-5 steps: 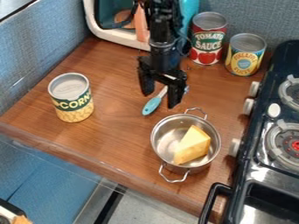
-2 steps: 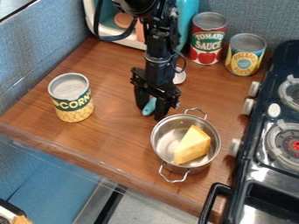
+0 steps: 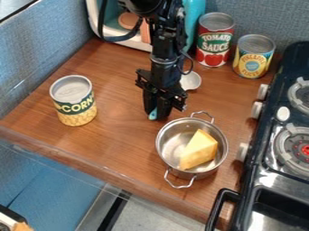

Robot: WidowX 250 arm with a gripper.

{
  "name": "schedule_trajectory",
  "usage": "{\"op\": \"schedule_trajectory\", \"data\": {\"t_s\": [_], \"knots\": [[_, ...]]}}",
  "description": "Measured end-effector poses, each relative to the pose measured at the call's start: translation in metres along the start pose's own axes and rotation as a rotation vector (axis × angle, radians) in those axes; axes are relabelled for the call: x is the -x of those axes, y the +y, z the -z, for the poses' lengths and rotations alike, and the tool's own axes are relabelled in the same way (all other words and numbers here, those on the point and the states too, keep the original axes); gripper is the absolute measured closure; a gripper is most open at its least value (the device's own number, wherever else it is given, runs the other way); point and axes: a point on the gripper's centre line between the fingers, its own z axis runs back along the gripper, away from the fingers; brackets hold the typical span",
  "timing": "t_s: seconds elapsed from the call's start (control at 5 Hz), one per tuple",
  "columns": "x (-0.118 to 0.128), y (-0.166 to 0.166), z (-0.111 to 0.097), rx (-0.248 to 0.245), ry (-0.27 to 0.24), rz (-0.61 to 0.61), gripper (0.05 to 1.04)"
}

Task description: Put the blue spoon above the can

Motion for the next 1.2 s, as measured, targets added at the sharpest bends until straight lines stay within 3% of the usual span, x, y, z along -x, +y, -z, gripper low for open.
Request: {"op": "schedule_trajectory", "data": {"t_s": [0.2,0.4,0.6,1.0,1.2], "knots": [[0.001,-0.001,-0.003,0.008,0.003,0.008,0.760],[0.000,0.027,-0.044,0.021,-0.103,-0.059,0.760],[0.013,0.056,-0.050,0.027,-0.109,-0.118,0.760],[0.020,0.113,-0.064,-0.037,-0.149,-0.177,0.760],[0.029,0.143,-0.055,-0.037,-0.126,-0.237,0.760]]}}
